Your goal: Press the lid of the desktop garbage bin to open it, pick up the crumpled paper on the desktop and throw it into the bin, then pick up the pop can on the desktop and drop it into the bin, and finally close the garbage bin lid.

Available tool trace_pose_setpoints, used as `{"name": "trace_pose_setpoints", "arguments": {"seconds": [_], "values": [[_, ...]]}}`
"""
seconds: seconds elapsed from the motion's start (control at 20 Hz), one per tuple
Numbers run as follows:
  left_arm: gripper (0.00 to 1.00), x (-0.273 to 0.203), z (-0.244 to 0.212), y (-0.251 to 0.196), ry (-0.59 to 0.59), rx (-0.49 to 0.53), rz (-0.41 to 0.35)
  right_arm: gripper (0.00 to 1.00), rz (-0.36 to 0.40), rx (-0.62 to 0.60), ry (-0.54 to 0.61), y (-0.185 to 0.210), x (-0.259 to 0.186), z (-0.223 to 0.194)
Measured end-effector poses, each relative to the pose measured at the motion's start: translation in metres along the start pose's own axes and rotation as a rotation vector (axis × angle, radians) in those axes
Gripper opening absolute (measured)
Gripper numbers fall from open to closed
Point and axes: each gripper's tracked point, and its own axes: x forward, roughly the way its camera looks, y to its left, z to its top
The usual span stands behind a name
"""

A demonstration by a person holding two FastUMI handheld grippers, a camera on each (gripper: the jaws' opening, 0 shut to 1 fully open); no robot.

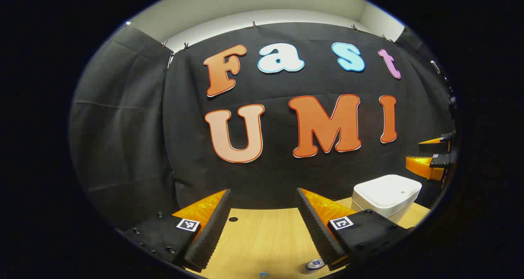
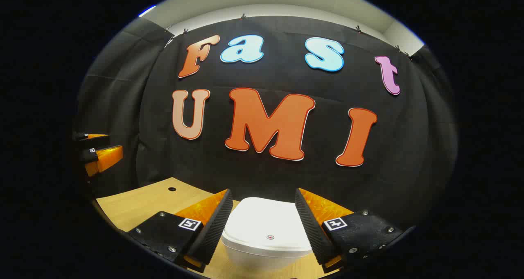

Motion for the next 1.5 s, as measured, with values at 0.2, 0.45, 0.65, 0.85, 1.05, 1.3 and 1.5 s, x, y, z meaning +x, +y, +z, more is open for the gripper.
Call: {"name": "trace_pose_setpoints", "arguments": {"seconds": [0.2, 0.45, 0.65, 0.85, 1.05, 1.3, 1.5], "values": [[0.99, 0.000, -0.004, 0.000, 0.010, 0.003, -0.001, 0.97, 0.007, 0.010, -0.011, 0.003, 0.000, 0.001], [1.00, -0.005, -0.004, 0.001, 0.017, -0.003, -0.003, 0.98, 0.005, 0.013, -0.004, 0.005, -0.005, 0.000], [1.00, -0.011, -0.006, 0.001, 0.017, -0.003, -0.006, 0.98, 0.006, 0.009, -0.007, 0.006, -0.009, 0.001], [0.99, -0.012, -0.005, 0.000, 0.018, 0.000, -0.015, 0.98, 0.005, 0.008, -0.010, 0.007, -0.013, 0.003], [1.00, -0.013, -0.006, -0.002, 0.021, -0.008, -0.025, 0.98, 0.002, 0.003, -0.007, 0.008, -0.015, 0.004], [1.00, -0.013, -0.006, -0.007, 0.024, -0.013, -0.040, 0.98, -0.003, 0.002, 0.007, 0.006, -0.018, 0.000], [0.99, -0.013, -0.007, -0.007, 0.031, -0.011, -0.041, 0.89, 0.002, 0.017, 0.005, 0.004, -0.017, 0.002]]}}
